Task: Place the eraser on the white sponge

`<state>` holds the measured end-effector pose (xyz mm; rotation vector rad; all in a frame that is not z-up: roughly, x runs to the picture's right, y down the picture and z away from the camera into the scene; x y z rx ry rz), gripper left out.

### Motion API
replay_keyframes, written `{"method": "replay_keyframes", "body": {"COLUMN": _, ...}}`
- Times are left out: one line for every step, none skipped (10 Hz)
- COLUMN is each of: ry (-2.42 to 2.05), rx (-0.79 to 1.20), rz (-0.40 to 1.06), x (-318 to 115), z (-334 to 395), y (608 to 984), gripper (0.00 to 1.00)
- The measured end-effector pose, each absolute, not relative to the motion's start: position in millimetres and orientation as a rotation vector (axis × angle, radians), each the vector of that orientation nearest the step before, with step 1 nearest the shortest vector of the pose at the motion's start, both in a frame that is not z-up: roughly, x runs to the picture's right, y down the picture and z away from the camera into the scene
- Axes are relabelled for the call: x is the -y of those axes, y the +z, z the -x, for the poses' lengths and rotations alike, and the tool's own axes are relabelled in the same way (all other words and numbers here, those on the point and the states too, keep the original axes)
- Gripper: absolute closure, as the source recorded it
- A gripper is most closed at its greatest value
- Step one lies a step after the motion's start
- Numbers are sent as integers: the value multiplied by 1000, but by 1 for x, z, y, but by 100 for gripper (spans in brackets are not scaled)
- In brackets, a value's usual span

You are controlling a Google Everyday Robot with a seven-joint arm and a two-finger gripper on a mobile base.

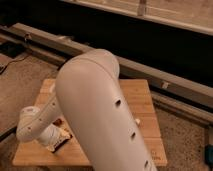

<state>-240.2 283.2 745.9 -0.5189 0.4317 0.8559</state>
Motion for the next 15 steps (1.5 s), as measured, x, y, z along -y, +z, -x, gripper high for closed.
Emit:
{"method": "replay_keyframes", "body": {"ry": 854, "rx": -443, "rz": 527, "x": -280, "z": 237, "y": 751, "gripper": 35}}
{"method": "replay_keyframes", "body": {"ry": 843, "rx": -451, "rz": 545, "x": -278, "z": 233, "y": 754, "gripper": 35}}
{"method": "replay_keyframes", "body": {"ry": 831, "rx": -454, "rz": 558, "x": -279, "z": 232, "y": 754, "gripper": 35}}
{"method": "replay_keyframes", "body": {"ry": 814, "rx": -455, "rz": 576, "x": -280, "z": 230, "y": 754, "gripper": 35}}
{"method": "replay_keyframes", "body": {"ry": 805, "rx": -456, "rz": 589, "x": -281, "z": 228, "y": 754, "gripper": 35}}
{"method": "replay_keyframes", "body": {"ry": 798, "rx": -457, "rz": 600, "x": -281, "z": 225, "y": 755, "gripper": 35}}
{"method": "replay_keyframes", "body": {"ry": 788, "rx": -459, "rz": 611, "x": -282, "z": 221, "y": 755, "gripper": 35}}
{"method": "replay_keyframes", "body": {"ry": 781, "rx": -457, "rz": 617, "x": -284, "z": 219, "y": 755, "gripper": 35}}
{"method": "replay_keyframes", "body": {"ry": 777, "rx": -451, "rz": 621, "x": -286, "z": 218, "y": 755, "gripper": 35}}
{"method": "replay_keyframes", "body": {"ry": 776, "rx": -449, "rz": 620, "x": -287, "z": 216, "y": 755, "gripper": 35}}
{"method": "replay_keyframes", "body": {"ry": 778, "rx": -445, "rz": 610, "x": -289, "z": 215, "y": 756, "gripper": 35}}
{"method": "replay_keyframes", "body": {"ry": 778, "rx": -439, "rz": 599, "x": -293, "z": 217, "y": 757, "gripper": 35}}
{"method": "replay_keyframes", "body": {"ry": 778, "rx": -436, "rz": 590, "x": -296, "z": 218, "y": 757, "gripper": 35}}
{"method": "replay_keyframes", "body": {"ry": 781, "rx": -429, "rz": 572, "x": -299, "z": 221, "y": 756, "gripper": 35}}
{"method": "replay_keyframes", "body": {"ry": 785, "rx": -422, "rz": 559, "x": -300, "z": 224, "y": 754, "gripper": 35}}
